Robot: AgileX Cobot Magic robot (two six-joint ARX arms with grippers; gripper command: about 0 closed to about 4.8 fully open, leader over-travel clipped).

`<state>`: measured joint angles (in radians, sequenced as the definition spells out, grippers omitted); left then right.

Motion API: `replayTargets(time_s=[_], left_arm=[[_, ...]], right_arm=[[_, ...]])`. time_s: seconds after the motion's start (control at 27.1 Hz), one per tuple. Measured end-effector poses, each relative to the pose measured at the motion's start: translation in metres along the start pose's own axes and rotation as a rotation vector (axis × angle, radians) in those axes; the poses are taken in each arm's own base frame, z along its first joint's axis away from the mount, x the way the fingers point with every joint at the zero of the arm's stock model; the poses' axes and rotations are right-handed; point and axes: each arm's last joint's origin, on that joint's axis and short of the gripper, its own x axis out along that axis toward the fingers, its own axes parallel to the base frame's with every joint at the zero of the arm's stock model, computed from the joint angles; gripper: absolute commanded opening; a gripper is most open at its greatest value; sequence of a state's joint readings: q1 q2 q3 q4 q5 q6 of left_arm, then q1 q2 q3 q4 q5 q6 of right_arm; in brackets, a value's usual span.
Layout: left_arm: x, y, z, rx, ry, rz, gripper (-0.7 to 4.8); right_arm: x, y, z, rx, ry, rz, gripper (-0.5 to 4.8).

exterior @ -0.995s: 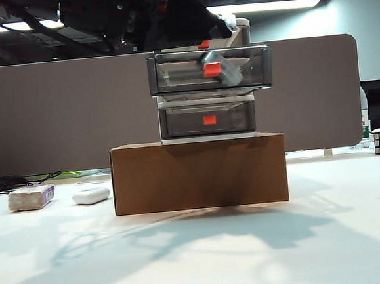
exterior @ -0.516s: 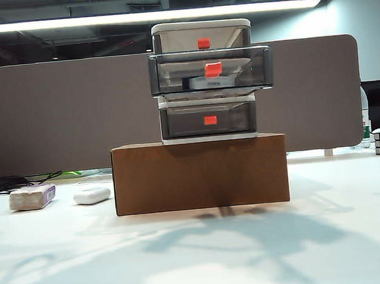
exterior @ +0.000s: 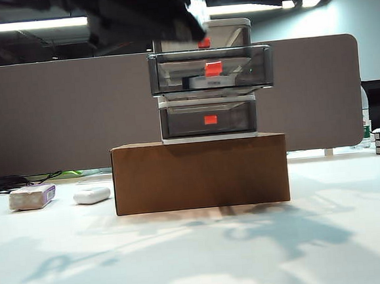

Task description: Open the second layer of the drawer on the table, pick up the transparent tape on the table and put it in, and finally close the drawer.

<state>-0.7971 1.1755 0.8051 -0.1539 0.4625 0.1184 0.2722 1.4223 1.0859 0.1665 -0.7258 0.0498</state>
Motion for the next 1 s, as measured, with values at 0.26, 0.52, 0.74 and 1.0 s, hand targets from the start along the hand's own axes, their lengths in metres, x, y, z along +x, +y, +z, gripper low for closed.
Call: replayTargets(time_s=[0.26, 0.52, 0.74, 1.0], left_arm=[[0.011, 0.008, -0.006, 0.0, 0.043, 0.105, -0.06], [0.014, 0.013, -0.005, 0.021, 0.043, 0.206, -0.06], [0.019, 0.017, -0.003, 0.035, 0.011, 0.252, -0.06], [0.031, 0.025, -0.003, 0.043, -0.012, 0.317, -0.06]], right_arm=[[0.026, 0.003, 0.011, -0.002, 0.011, 0.046, -0.05], [0.027, 0.0, 0.0, 0.022, 0.107, -0.096, -0.05], [0.025, 0.001, -0.001, 0.005, 0.142, -0.137, -0.05], [0.024, 0.001, -0.001, -0.004, 0.146, -0.137, -0.05]])
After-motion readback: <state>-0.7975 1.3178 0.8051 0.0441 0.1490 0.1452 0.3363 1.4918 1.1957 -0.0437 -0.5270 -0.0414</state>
